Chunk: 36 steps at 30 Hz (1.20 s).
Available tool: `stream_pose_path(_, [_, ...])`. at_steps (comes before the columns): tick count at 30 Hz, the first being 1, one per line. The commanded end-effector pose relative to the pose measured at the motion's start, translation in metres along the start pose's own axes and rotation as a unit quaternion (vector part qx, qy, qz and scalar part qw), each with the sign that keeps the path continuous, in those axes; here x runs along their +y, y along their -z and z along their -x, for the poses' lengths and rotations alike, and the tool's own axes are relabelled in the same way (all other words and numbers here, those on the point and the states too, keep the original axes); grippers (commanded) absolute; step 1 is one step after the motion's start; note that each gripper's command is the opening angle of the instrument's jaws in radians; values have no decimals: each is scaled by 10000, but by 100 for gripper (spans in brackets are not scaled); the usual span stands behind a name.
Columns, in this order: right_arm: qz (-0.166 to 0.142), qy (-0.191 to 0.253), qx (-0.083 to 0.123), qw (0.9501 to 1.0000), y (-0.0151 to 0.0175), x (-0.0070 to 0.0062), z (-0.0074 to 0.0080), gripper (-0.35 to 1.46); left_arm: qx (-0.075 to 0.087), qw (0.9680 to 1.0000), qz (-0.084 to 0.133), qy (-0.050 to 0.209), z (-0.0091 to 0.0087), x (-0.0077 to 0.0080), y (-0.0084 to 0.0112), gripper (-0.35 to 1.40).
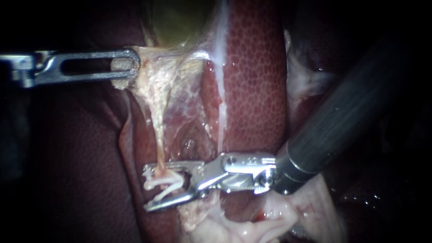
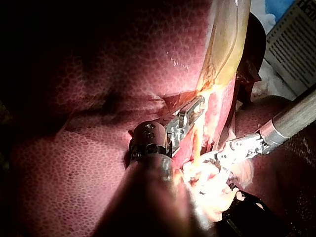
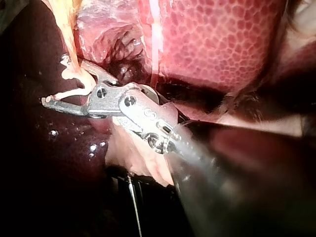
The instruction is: Clipping second clip left tube
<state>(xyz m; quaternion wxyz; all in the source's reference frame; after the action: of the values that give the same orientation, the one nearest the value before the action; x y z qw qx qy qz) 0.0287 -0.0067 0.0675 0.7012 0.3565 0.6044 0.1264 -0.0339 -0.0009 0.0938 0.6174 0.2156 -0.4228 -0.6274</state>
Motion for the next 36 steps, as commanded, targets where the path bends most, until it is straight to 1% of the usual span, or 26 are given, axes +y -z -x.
stream_pose_path(1, [6,4,6,10000,1,0,-1,58,0,10000,1,0,0,0,0,-35])
stream_pose_path(15, [2,1,22,10000,4,6,1,51,-1,10000,1,0,0,0,0,-35])
stream_pose_path(22, [0,0,23,10000,6,8,2,43,-2,10000,3,0,0,0,-1,-35])
stream_pose_path(36, [-11,-56,21,10000,11,12,6,18,-3,10000,4,0,0,0,-1,-35])
